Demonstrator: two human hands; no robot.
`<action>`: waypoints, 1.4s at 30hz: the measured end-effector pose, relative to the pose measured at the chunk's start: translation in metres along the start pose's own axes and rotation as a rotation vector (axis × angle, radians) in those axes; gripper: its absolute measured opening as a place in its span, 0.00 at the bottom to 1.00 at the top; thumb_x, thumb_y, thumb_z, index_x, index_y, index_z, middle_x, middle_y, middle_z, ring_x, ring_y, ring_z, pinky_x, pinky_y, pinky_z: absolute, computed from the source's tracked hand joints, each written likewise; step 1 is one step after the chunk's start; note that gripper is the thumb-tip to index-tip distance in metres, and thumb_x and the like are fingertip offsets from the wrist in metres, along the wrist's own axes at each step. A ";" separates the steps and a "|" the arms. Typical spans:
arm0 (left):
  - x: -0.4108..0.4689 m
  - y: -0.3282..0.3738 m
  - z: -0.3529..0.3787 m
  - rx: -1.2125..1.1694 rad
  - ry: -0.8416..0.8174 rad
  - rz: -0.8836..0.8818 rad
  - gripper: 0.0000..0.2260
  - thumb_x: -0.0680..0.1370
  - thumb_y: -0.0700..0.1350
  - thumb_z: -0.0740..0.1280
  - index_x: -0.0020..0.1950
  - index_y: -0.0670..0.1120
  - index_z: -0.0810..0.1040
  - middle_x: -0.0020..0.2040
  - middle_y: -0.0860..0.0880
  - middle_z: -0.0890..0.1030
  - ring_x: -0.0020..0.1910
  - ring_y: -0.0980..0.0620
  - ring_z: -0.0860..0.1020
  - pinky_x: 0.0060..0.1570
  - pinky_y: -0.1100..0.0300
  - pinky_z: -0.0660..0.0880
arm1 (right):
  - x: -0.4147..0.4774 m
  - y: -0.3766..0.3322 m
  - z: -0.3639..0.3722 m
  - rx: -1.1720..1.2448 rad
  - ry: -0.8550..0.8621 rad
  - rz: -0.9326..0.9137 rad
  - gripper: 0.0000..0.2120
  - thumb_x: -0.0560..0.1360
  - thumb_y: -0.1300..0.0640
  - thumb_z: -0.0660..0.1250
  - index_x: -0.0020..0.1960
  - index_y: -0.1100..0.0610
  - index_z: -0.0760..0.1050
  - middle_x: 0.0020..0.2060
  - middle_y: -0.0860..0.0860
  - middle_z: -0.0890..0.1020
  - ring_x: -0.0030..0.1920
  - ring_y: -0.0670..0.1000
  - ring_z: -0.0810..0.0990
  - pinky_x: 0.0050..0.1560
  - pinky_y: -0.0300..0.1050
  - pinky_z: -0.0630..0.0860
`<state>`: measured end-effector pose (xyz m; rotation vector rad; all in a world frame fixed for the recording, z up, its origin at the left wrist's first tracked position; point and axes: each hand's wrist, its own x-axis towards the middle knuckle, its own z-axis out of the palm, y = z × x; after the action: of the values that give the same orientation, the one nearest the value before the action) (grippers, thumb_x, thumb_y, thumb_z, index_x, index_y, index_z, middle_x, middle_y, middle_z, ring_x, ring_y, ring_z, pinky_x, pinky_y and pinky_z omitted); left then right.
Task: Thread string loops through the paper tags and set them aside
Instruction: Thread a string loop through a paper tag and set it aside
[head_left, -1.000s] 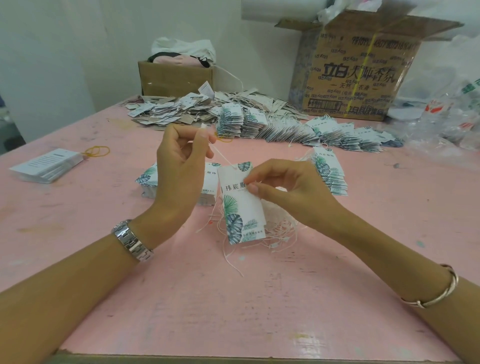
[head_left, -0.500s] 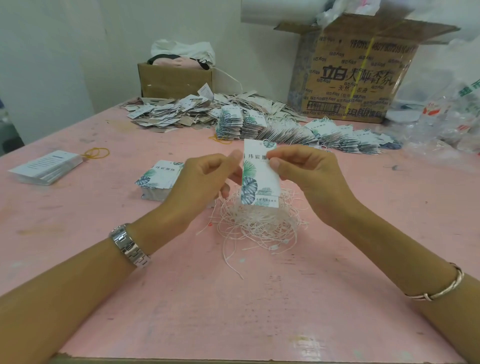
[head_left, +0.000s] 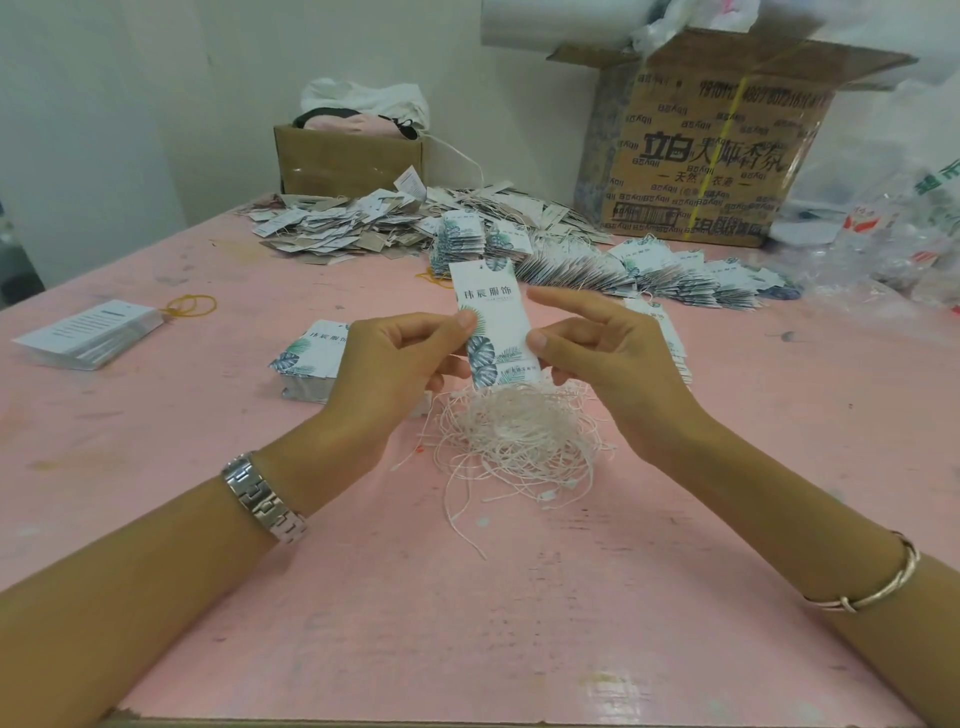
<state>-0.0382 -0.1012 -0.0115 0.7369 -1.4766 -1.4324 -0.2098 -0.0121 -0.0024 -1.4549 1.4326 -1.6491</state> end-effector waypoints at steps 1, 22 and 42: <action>0.000 0.000 0.000 -0.003 0.008 -0.001 0.06 0.75 0.46 0.73 0.45 0.44 0.85 0.31 0.50 0.82 0.28 0.60 0.77 0.29 0.70 0.71 | 0.000 0.000 0.000 0.005 0.007 0.008 0.18 0.73 0.62 0.73 0.62 0.56 0.79 0.34 0.51 0.84 0.35 0.49 0.78 0.40 0.42 0.75; 0.000 -0.010 0.006 0.110 0.001 0.135 0.11 0.76 0.49 0.72 0.56 0.46 0.83 0.45 0.52 0.85 0.32 0.61 0.78 0.32 0.69 0.73 | 0.044 0.030 -0.094 -0.237 0.406 0.049 0.07 0.72 0.67 0.73 0.50 0.62 0.82 0.30 0.44 0.84 0.31 0.43 0.80 0.37 0.34 0.77; 0.000 -0.015 0.003 0.146 -0.070 0.197 0.10 0.73 0.55 0.72 0.50 0.54 0.83 0.43 0.54 0.85 0.33 0.60 0.79 0.35 0.69 0.74 | 0.049 0.074 -0.153 -0.711 0.478 0.080 0.06 0.74 0.63 0.73 0.50 0.61 0.84 0.38 0.53 0.83 0.32 0.41 0.78 0.41 0.31 0.74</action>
<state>-0.0440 -0.1023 -0.0262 0.6157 -1.6723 -1.2219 -0.3839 -0.0220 -0.0316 -1.3445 2.4973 -1.5731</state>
